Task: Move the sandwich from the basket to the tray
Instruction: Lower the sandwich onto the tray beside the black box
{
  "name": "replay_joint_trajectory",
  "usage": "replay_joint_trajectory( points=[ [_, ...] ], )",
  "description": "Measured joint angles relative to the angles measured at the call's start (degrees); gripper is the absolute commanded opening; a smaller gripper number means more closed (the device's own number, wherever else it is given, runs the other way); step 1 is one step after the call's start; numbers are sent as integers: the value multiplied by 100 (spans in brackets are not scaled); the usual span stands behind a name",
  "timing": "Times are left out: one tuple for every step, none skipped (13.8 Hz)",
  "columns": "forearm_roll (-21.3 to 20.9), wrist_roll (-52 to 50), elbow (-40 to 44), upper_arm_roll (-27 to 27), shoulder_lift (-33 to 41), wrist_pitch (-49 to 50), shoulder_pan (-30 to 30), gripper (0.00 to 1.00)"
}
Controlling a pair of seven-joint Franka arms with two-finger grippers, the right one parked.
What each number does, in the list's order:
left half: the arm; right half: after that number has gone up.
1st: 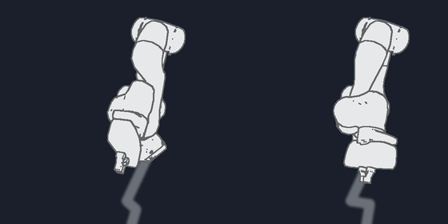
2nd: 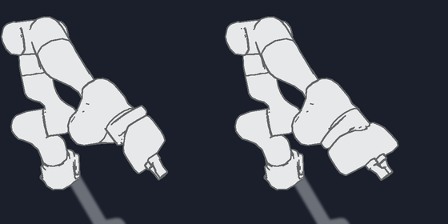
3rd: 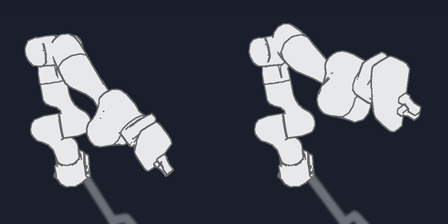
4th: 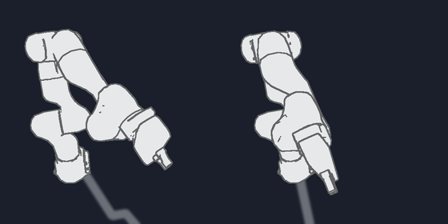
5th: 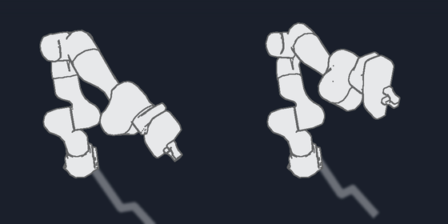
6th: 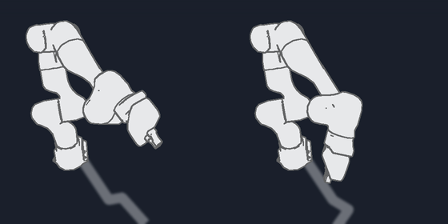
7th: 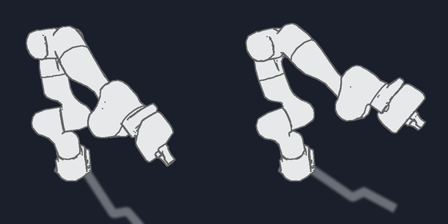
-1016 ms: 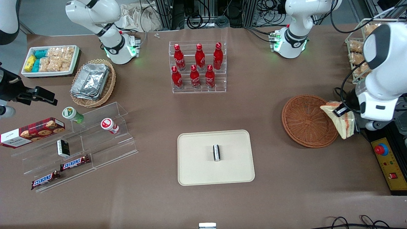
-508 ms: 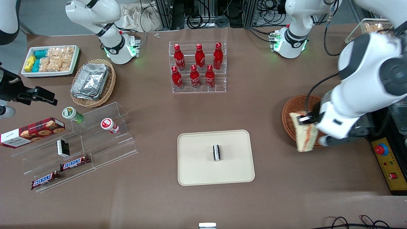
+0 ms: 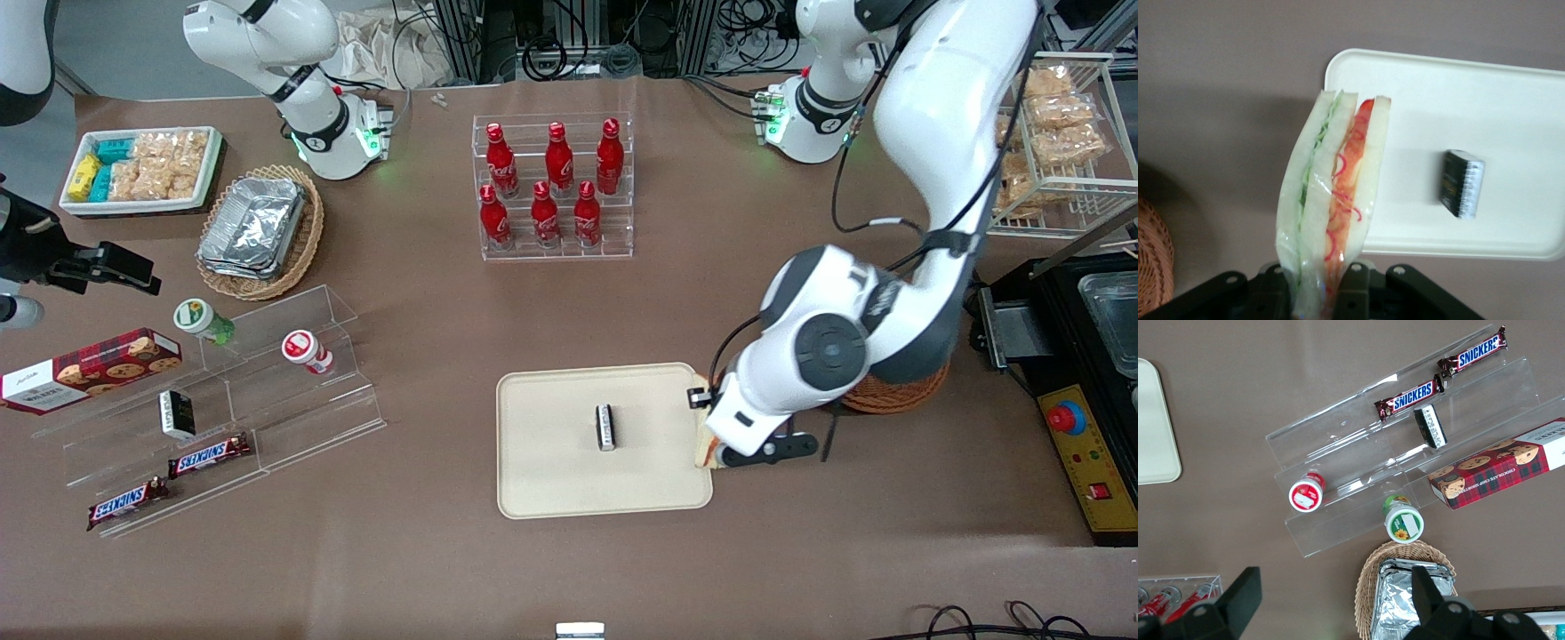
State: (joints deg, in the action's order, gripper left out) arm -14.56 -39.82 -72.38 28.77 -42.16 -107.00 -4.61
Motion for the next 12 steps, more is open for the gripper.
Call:
replay_joint_trajectory(
  points=[
    [-148, -80, 19, 0, -198, -185, -63, 0],
    [-211, -113, 40, 0, -375, -399, -93, 0],
    [-229, -117, 65, -1, -533, -594, -102, 0],
    [-235, -117, 85, -1, -667, -768, -106, 0],
    [-239, -117, 98, -1, -779, -897, -116, 0],
    [-240, -117, 108, -1, -874, -1007, -130, 0],
    [-240, -141, 121, -1, -949, -1096, -142, 0],
    [-241, -200, 135, -1, -1008, -1140, -153, 0],
    [-252, -263, 141, -1, -1045, -1148, -168, 0],
    [-318, -343, 141, -1, -1071, -1148, -187, 0],
    [-451, -469, 138, 0, -1092, -1147, -212, 0],
    [-615, -634, 121, 1, -1110, -1145, -246, 9]
  ],
)
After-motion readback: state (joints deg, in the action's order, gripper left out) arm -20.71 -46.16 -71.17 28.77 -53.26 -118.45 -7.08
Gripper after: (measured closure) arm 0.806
